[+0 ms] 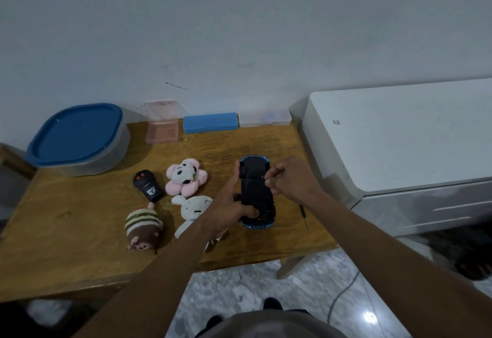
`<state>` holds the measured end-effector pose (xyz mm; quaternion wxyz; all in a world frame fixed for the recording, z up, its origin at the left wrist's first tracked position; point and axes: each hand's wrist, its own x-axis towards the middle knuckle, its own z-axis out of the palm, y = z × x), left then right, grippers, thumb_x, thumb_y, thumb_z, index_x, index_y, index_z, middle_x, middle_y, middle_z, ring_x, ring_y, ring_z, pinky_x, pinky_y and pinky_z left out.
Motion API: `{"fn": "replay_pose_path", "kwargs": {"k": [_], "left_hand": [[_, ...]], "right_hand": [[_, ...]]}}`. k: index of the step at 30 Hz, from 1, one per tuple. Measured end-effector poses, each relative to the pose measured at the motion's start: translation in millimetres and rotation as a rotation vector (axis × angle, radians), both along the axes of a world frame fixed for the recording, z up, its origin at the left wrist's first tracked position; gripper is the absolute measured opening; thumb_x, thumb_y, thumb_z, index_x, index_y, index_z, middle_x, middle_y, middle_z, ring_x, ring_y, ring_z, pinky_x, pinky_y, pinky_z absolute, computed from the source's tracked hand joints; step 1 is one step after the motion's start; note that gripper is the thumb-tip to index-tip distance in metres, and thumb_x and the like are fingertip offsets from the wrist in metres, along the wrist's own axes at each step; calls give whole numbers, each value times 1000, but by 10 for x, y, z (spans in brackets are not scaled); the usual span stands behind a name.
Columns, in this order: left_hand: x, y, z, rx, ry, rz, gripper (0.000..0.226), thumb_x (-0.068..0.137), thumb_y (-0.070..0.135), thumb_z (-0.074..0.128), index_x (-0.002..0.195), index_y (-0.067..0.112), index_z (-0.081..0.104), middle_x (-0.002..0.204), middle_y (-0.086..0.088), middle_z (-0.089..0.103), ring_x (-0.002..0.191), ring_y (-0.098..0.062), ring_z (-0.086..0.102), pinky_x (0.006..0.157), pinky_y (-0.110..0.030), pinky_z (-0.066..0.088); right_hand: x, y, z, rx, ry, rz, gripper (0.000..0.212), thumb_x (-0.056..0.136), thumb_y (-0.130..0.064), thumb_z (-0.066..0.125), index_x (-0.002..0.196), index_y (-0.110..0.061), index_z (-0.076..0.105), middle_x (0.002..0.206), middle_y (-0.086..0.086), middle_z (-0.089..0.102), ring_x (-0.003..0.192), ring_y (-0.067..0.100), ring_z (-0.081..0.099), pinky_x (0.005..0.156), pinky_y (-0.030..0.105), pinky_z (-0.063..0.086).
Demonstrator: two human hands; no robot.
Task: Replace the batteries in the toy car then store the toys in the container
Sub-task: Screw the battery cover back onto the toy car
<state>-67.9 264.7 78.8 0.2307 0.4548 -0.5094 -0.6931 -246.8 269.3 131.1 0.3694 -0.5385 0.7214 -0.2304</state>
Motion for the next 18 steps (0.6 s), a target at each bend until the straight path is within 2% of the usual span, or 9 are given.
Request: {"fn": "replay_pose_path", "kwargs": {"k": [2,4,6,9,12,14,18], "left_hand": [[-1,0,-9,8,13,11,121,66,-4,73,148,55,5,129,-3,63,117,-26,61,99,-56,48],[-14,-8,-6,21,48,25,113,75,-1,72,148,55,8,133,0,62,119,-24,61,101,-56,47],[-26,-16,8,41,87,46,100,85,-1,67,147,56,13,137,2,59,121,-24,60,99,-57,47],[-27,-15,34,51,105,46,91,89,-2,62,145,57,21,137,0,59,121,-27,60,96,-59,49],[-31,-9,58,71,120,42,87,91,-2,61,144,56,24,132,-4,63,116,-27,63,94,-59,50],[-31,-17,73,89,127,50,86,91,-1,60,145,54,23,127,-6,66,113,-28,66,93,-58,51],[-26,-44,115,93,139,40,82,91,-3,59,144,51,28,124,-7,68,111,-28,67,93,-57,52]], "right_hand": [[24,11,-23,-18,28,0,15,82,-14,73,74,-26,67,73,-3,71,69,9,70,76,35,60],[49,24,-30,-29,45,-4,8,82,-15,73,79,-21,70,74,-2,71,69,9,69,76,32,60],[65,36,-28,-50,84,-2,3,83,-15,72,85,-18,73,82,-1,71,75,10,67,75,27,57],[63,37,-39,-58,116,5,4,83,-18,72,86,-18,72,92,-2,71,86,9,63,77,23,48],[56,25,-64,-49,79,-13,5,82,-17,73,85,-21,71,91,-2,71,86,13,66,84,32,55],[58,23,-66,-56,44,-32,10,81,-15,74,81,-23,69,84,-2,70,81,15,67,82,38,58],[40,18,-87,-102,39,-78,23,74,-21,80,70,-33,60,75,-7,68,73,13,68,74,39,60]]}}
